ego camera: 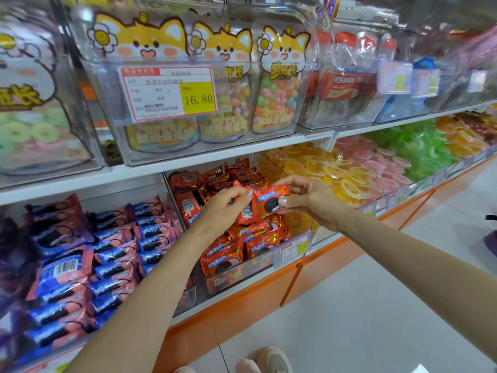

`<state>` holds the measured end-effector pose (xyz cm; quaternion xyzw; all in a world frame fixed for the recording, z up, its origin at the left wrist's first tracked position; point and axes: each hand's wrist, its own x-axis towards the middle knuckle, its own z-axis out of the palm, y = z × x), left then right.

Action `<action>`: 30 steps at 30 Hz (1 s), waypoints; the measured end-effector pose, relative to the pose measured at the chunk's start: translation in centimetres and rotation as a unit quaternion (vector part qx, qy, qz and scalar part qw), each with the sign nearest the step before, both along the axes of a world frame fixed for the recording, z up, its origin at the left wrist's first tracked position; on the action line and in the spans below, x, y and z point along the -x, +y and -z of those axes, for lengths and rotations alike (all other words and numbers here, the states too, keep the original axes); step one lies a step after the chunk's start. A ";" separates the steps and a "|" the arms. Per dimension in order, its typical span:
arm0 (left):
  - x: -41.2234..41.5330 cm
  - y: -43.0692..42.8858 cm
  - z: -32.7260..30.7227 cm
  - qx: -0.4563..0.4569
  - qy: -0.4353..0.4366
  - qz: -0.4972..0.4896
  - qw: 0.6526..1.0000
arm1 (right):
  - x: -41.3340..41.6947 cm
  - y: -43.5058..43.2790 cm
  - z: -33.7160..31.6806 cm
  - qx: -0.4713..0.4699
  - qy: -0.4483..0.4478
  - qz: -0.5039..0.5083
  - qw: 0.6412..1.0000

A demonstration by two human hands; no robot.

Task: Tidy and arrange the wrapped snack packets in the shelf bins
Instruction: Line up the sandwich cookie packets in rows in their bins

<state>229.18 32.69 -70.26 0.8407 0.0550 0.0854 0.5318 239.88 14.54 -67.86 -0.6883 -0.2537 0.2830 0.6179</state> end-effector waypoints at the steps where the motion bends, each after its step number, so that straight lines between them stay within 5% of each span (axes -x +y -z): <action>1: 0.0 0.0 0.0 0.008 0.000 0.005 1.000 | 0.1 0.0 0.1 -0.004 0.003 0.005 1.000; 17: -0.3 0.1 0.3 -0.088 -0.096 -0.016 0.991 | 0.2 0.0 0.5 -0.032 0.125 0.089 0.988; 25: -0.4 0.3 0.5 -0.090 -0.094 -0.017 0.991 | 0.7 0.3 1.0 -0.006 -0.051 0.151 0.987; 30: -0.4 0.7 0.3 -0.099 -0.101 -0.013 0.990 | 0.7 0.2 0.9 -0.024 -0.009 0.160 0.987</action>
